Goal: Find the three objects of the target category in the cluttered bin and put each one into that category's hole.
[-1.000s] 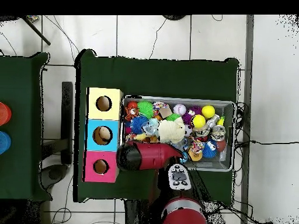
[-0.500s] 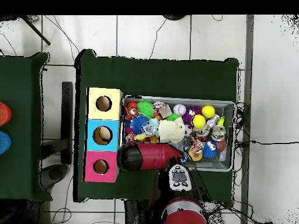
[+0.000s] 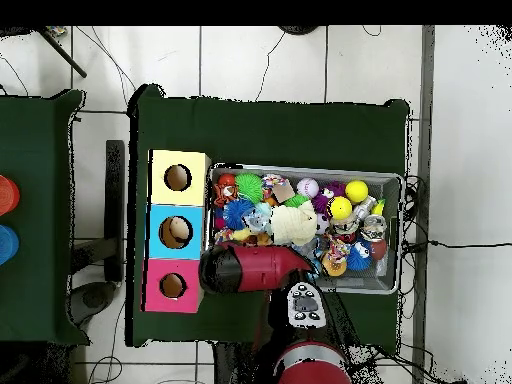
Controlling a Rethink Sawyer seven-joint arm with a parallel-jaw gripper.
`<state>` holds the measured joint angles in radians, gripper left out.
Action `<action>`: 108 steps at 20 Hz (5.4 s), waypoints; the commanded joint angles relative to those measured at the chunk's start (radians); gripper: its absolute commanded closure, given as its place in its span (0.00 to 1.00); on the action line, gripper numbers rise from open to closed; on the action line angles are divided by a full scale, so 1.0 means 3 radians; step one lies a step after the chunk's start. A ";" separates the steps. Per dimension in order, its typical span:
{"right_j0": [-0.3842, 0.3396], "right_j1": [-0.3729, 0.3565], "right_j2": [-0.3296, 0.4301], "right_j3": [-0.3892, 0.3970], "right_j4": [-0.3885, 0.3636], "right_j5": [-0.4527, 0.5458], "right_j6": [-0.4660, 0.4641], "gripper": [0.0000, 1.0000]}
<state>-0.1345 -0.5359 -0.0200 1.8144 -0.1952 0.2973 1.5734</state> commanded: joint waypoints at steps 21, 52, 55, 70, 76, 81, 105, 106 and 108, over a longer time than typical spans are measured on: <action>0.0082 -0.0026 0.0030 -0.0071 0.0074 -0.0071 0.0574 0.00; -0.0026 -0.0117 0.0149 0.0078 0.0085 -0.0183 0.0575 1.00; -0.0026 -0.0137 0.0147 0.0087 0.0089 -0.0165 0.0574 1.00; -0.0059 -0.0741 0.0212 0.0275 0.0205 0.0421 0.0413 1.00; -0.0046 -0.0759 0.0191 0.0246 0.0169 0.0460 0.0362 1.00; -0.0040 -0.0759 0.0182 0.0225 0.0147 0.0468 0.0358 1.00; -0.0017 -0.0697 0.0181 0.0199 0.0140 0.0372 0.0404 1.00; -0.0016 -0.0698 0.0183 0.0199 0.0142 0.0372 0.0405 1.00; -0.0014 -0.0703 0.0187 0.0203 0.0147 0.0375 0.0409 1.00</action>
<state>-0.1215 -0.7575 -0.0205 1.8594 -0.1794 0.3321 1.5734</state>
